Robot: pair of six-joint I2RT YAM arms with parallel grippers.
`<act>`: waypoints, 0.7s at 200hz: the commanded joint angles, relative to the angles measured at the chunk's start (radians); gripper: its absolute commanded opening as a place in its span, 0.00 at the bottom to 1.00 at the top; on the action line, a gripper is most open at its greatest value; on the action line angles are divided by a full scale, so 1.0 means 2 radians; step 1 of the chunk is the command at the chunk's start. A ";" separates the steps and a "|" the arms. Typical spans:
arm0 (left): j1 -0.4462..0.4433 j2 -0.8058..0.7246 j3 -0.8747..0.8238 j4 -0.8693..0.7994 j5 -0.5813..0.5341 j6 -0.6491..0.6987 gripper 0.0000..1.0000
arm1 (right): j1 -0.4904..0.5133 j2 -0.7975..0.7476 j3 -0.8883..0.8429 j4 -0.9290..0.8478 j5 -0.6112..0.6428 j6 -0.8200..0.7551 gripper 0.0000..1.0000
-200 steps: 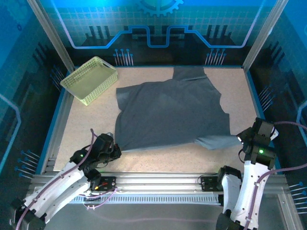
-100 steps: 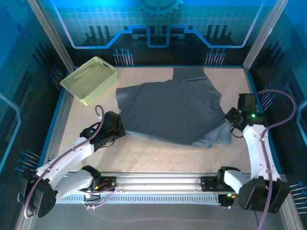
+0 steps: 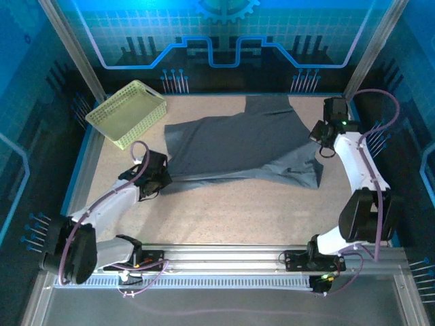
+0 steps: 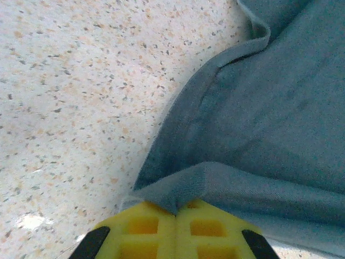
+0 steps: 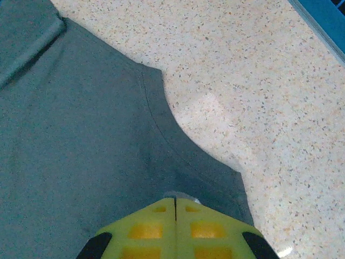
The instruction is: Fold the inside-out t-shirt
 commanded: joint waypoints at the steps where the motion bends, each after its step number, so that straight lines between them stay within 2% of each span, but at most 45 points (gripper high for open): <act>1: 0.004 0.030 0.021 0.023 0.013 0.024 0.01 | 0.013 0.026 0.033 0.023 0.022 -0.018 0.00; 49: 0.004 0.073 0.023 0.039 0.016 0.033 0.02 | 0.031 0.080 0.105 0.027 0.036 -0.059 0.00; 114: 0.008 0.101 0.039 0.040 0.001 0.044 0.02 | 0.056 0.166 0.198 -0.011 0.063 -0.095 0.00; 140: 0.010 0.091 0.044 0.034 0.007 0.047 0.00 | 0.055 0.166 0.211 -0.029 0.077 -0.089 0.00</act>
